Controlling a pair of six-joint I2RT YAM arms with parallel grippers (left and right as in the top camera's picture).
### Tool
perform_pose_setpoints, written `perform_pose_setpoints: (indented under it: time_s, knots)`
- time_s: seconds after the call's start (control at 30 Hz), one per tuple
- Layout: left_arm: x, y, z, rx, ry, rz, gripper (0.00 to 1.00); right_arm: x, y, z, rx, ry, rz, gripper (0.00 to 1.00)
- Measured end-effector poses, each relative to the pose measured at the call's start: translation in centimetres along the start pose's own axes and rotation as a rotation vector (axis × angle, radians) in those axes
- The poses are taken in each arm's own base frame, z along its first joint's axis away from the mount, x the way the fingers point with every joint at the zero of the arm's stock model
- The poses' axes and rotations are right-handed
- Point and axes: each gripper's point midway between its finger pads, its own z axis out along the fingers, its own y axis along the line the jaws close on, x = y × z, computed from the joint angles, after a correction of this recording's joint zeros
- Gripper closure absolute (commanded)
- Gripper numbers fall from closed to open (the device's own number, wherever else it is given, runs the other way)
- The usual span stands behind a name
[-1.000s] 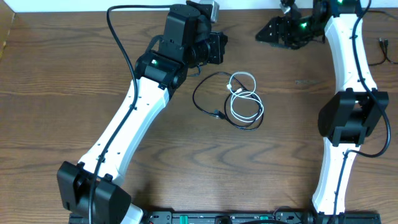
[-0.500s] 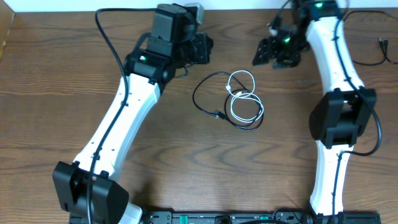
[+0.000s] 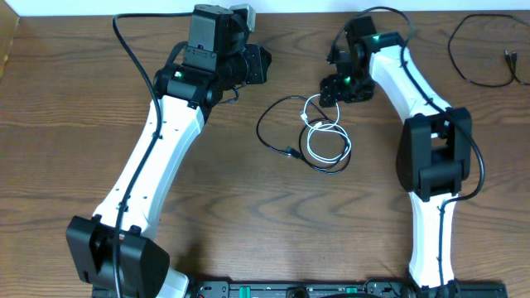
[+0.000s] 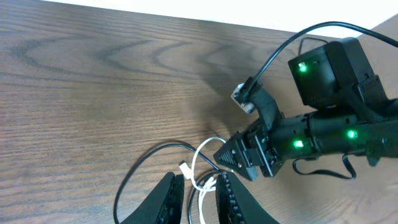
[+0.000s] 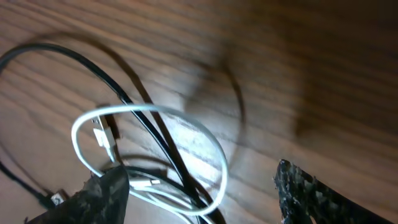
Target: Untangle cables
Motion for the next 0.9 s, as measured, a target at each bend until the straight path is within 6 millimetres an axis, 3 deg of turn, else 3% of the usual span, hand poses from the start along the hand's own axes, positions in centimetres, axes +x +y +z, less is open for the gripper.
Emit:
perform_pose_setpoints:
  time_s: [0.2,0.27,0.33,0.4,0.43,0.67,0.77,0.83,0.9]
  knots:
    - [-0.3,0.8,0.0,-0.044,-0.018,0.0,0.77,0.7,1.5,2.1,0.017,0.011,-0.057,0.38]
    - [-0.4,0.9,0.0,-0.053,-0.021,0.0,0.77,1.0,1.9,2.9,0.023,0.018,-0.071,0.46]
    - [-0.4,1.0,0.0,-0.059,-0.023,0.0,0.77,0.8,2.1,2.9,0.022,0.004,-0.08,0.59]
    - [-0.5,1.1,0.0,-0.062,-0.025,0.0,0.77,0.8,2.0,3.1,0.025,0.003,-0.08,0.8]
    - [-0.4,1.1,0.0,-0.062,-0.025,0.0,0.77,0.8,1.9,3.1,0.027,0.001,-0.079,0.97]
    - [-0.5,1.1,0.0,-0.062,-0.025,0.0,0.76,1.0,1.8,2.8,0.031,0.013,-0.036,0.99]
    - [-0.5,1.1,-0.1,-0.063,-0.026,0.0,0.76,0.2,2.3,0.3,0.019,-0.013,-0.013,0.99]
    - [-0.5,1.3,-0.1,-0.076,-0.03,0.0,0.71,-1.4,3.4,-3.6,-0.003,-0.093,-0.02,0.99]
    - [-0.6,1.6,-0.1,-0.091,-0.036,0.0,0.69,-3.0,4.9,-8.7,-0.026,-0.214,-0.042,0.99]
